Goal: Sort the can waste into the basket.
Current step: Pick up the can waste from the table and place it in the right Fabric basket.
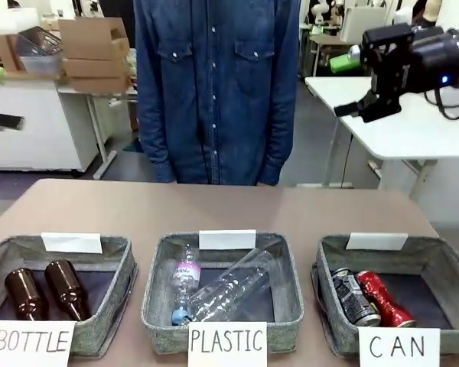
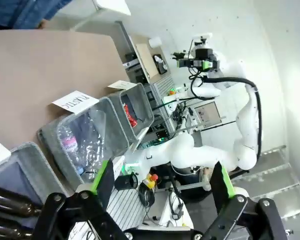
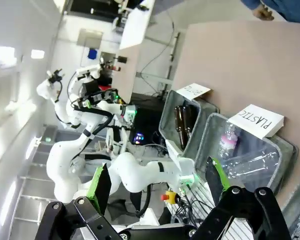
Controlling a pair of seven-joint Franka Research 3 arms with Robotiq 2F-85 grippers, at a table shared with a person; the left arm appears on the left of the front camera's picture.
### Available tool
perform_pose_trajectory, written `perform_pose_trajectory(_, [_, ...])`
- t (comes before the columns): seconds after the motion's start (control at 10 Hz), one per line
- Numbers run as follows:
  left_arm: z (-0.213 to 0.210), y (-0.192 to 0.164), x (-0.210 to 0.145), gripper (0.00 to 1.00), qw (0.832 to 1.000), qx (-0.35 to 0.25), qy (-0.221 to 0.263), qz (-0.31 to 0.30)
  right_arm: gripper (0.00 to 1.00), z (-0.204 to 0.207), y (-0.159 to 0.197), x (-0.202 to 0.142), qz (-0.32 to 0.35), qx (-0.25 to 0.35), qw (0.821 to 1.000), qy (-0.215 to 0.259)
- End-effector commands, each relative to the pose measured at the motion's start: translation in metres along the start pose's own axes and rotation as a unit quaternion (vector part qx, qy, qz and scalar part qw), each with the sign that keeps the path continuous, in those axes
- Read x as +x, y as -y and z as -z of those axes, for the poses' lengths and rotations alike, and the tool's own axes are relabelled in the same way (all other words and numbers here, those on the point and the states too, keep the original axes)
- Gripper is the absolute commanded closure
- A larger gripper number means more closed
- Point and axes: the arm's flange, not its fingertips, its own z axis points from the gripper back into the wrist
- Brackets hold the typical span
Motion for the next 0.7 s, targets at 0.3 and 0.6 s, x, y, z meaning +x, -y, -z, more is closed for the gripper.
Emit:
perform_pose_trajectory(0.3, [0.0012,0.0188,-0.0019,0.00,1.000,0.023,0.005,0.000,0.00,0.0125,-0.0002,0.0008,-0.005,0.024,1.000,-0.005])
perform_pose_trajectory(0.6, [0.0012,0.0188,-0.0019,0.00,1.000,0.023,0.005,0.000,0.00,0.0125,-0.0002,0.0008,-0.005,0.024,1.000,-0.005])
